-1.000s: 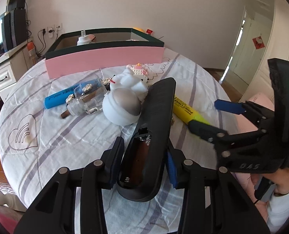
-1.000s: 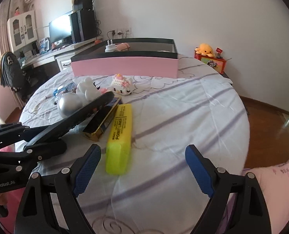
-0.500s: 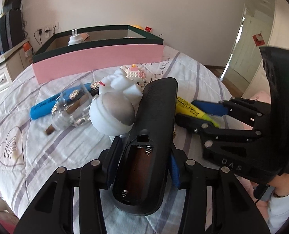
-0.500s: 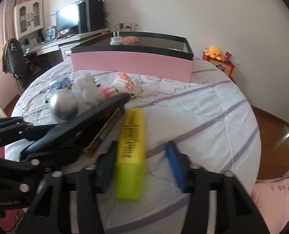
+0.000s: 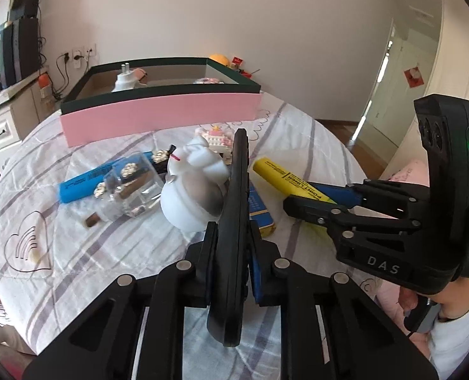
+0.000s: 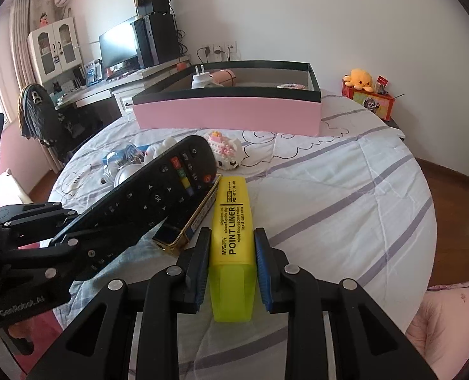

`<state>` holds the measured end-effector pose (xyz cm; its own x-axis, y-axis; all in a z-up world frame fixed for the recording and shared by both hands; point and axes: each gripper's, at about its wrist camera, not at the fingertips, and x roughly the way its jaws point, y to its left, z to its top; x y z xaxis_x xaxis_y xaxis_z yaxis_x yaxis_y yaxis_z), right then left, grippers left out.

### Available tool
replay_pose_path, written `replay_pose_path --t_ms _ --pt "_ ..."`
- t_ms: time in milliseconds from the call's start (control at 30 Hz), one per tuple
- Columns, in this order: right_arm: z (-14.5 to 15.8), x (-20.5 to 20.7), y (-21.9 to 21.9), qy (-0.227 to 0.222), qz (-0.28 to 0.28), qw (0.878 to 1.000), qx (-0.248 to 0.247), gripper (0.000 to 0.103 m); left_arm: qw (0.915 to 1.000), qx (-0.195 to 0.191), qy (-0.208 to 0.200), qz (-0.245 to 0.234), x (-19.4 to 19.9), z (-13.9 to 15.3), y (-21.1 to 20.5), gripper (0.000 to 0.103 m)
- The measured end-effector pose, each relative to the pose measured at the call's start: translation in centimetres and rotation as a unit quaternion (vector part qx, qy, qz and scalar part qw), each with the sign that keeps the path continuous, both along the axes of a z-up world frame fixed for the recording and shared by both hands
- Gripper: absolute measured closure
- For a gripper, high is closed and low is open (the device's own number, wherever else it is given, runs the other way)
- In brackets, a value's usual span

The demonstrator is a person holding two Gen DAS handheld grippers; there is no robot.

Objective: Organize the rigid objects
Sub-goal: 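Grasp the black remote with the left tool while the right tool grasps the yellow highlighter, then carry the remote and highlighter over the pink box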

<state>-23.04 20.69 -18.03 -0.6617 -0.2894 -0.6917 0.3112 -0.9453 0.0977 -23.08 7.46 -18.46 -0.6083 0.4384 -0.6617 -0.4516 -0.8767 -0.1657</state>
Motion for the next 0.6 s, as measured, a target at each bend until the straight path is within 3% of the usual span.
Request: replay_pose_path --t_ms 600 --pt "4.9 -0.4 -0.7 0.045 0.011 0.999 -0.013 0.076 0.9986 0.010 0.053 0.001 -0.7 5.2 -0.6 0.086"
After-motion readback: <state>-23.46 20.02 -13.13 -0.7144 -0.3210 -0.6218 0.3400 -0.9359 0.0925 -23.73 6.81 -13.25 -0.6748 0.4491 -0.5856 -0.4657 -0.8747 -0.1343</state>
